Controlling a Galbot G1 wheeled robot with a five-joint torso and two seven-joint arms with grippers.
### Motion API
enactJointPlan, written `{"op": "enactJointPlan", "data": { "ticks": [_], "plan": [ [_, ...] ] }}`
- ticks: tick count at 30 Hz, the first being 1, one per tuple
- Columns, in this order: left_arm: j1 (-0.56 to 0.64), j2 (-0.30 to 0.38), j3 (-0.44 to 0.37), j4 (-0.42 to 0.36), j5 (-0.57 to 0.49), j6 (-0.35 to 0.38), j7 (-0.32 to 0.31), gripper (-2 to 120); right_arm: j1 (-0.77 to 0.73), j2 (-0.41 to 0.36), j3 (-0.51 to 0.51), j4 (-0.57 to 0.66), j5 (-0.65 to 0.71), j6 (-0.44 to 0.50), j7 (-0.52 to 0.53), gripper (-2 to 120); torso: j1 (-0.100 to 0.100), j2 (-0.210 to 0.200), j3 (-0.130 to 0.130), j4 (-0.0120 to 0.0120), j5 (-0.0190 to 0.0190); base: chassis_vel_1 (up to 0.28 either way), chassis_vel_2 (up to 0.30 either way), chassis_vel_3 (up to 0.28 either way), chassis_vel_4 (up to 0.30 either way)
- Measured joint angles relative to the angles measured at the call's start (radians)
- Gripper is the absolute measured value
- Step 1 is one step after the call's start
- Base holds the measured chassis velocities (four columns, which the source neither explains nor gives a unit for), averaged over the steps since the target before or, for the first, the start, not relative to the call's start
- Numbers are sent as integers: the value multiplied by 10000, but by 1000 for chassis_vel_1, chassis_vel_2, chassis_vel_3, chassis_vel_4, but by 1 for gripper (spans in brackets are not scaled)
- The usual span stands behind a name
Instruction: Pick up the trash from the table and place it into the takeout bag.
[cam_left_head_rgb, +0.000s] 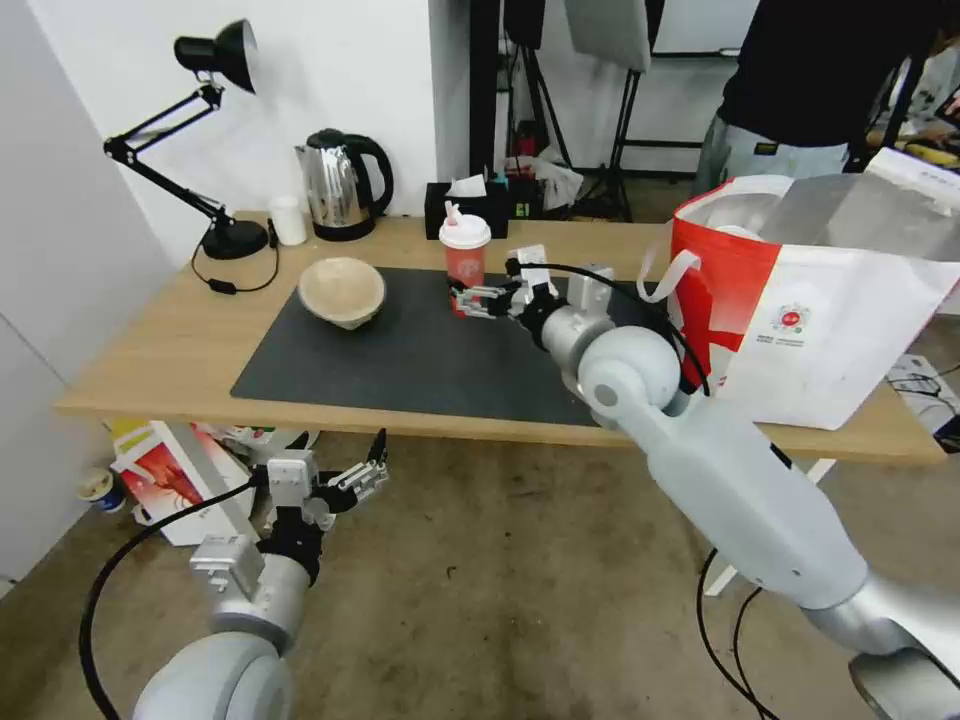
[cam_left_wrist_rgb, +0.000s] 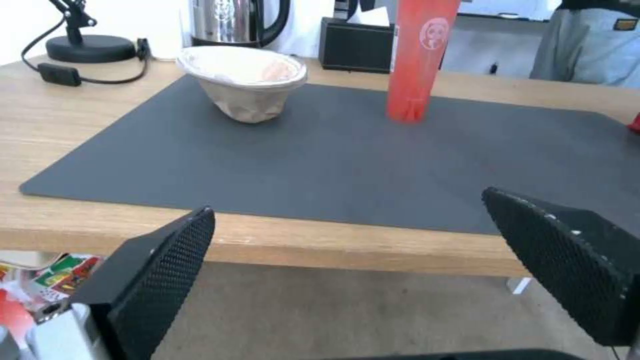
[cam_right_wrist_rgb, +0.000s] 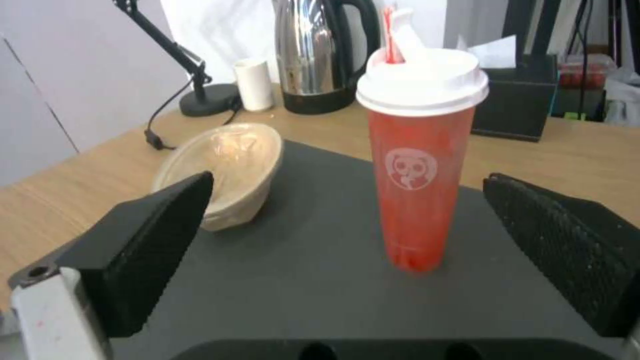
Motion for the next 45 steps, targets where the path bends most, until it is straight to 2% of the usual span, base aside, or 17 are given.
{"op": "enactJointPlan", "data": {
  "ticks": [25, 45],
  "plan": [
    [-19, -3, 26, 1, 5, -28, 0, 100, 728, 787, -173, -1760, -410, 173, -136, 100, 1, 1, -1, 0, -1, 0, 0, 0, 0],
    [-93, 47, 39, 105, -17, -71, 6, 100, 1717, 2107, -194, -4656, -1063, 716, -970, 100, 1, 0, 0, 1, -1, 0, 0, 0, 0]
  ]
}}
